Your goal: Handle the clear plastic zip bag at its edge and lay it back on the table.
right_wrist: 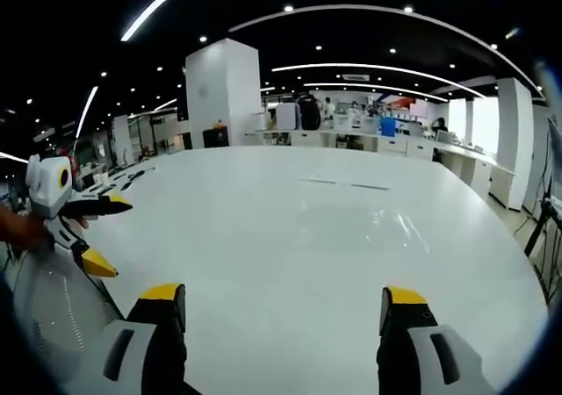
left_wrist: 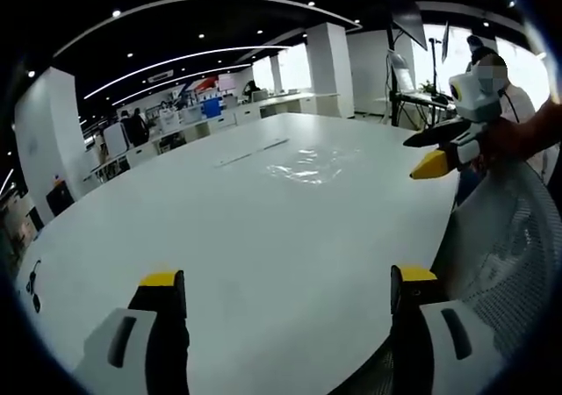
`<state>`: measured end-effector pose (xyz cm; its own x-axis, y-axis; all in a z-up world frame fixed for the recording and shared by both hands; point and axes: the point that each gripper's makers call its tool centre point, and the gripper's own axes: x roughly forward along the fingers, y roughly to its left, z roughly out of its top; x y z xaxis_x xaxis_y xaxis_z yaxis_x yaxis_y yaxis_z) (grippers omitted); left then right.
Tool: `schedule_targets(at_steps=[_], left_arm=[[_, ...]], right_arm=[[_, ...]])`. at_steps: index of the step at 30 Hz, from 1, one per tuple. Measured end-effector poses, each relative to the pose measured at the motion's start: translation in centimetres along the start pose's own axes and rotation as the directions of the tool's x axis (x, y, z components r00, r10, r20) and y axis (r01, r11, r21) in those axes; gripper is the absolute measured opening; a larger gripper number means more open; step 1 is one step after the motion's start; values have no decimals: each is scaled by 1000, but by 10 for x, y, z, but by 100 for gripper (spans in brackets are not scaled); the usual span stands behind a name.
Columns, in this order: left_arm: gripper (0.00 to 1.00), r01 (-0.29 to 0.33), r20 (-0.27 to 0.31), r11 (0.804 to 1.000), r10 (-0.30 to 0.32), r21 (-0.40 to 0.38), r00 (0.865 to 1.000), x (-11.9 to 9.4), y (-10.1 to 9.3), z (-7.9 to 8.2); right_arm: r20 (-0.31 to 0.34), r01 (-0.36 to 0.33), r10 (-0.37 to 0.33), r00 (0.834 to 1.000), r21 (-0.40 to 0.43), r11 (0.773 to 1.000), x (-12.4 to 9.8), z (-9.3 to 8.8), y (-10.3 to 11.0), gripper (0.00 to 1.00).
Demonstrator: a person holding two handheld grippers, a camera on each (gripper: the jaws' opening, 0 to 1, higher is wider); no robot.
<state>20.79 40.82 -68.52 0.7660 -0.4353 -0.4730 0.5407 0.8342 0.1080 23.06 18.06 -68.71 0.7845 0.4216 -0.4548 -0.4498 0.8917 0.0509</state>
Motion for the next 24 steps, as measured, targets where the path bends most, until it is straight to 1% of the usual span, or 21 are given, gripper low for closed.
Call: schedule_targets(at_steps=[3, 5, 6, 7, 10, 11, 14, 16, 17, 21, 22, 23, 24], left_arm=[[95, -3, 4, 1000, 3, -6, 1000, 2, 3, -1], [95, -4, 11, 1000, 4, -24, 1000, 2, 6, 0], [95, -6, 0, 1000, 6, -20, 1000, 3, 7, -2], [94, -11, -30, 1000, 12, 9, 999, 3, 10, -8], [93, 16, -14, 1000, -16, -5, 1000, 3, 6, -4], [94, 17, -14, 1000, -17, -6, 1000, 3, 6, -4], [95, 28, -24, 999, -29, -16, 999, 3, 7, -3], [95, 33, -20, 999, -33, -20, 999, 3, 8, -1], [95, 34, -37, 999, -36, -34, 999, 3, 9, -4], [96, 49, -44, 998, -51, -43, 998, 4, 8, -4], [98, 58, -56, 998, -60, -39, 997, 4, 7, -5], [99, 67, -63, 997, -69, -35, 996, 4, 5, -4], [99, 73, -60, 997, -75, -31, 995, 4, 4, -2]], right_arm=[[-6, -3, 3, 1000, -3, 1000, 1, -1, 0, 90], [-8, -4, 4, 1000, -6, 1000, 1, -2, -1, 90], [-13, -5, 5, 1000, -7, 1000, 1, -2, -1, 90], [-14, -5, 5, 1000, -7, 1000, 1, -3, 0, 90], [-16, -6, 5, 1000, -14, 1000, 1, -2, 0, 90], [-16, -6, 6, 1000, -13, 1000, 1, -2, -1, 91], [-67, -25, 25, 997, 8, 1000, 4, -10, -1, 91], [-60, -30, 30, 998, 3, 1000, 5, -7, -2, 91], [-64, -34, 33, 997, -15, 999, 8, -6, -3, 91], [-68, -51, 50, 996, -20, 998, 18, -1, -6, 90], [-77, -62, 59, 995, -34, 998, 23, 1, -5, 90], [-85, -89, 85, 993, -45, 995, 27, 2, -3, 89], [-90, -104, 98, 991, -56, 993, 30, 3, -1, 87]])
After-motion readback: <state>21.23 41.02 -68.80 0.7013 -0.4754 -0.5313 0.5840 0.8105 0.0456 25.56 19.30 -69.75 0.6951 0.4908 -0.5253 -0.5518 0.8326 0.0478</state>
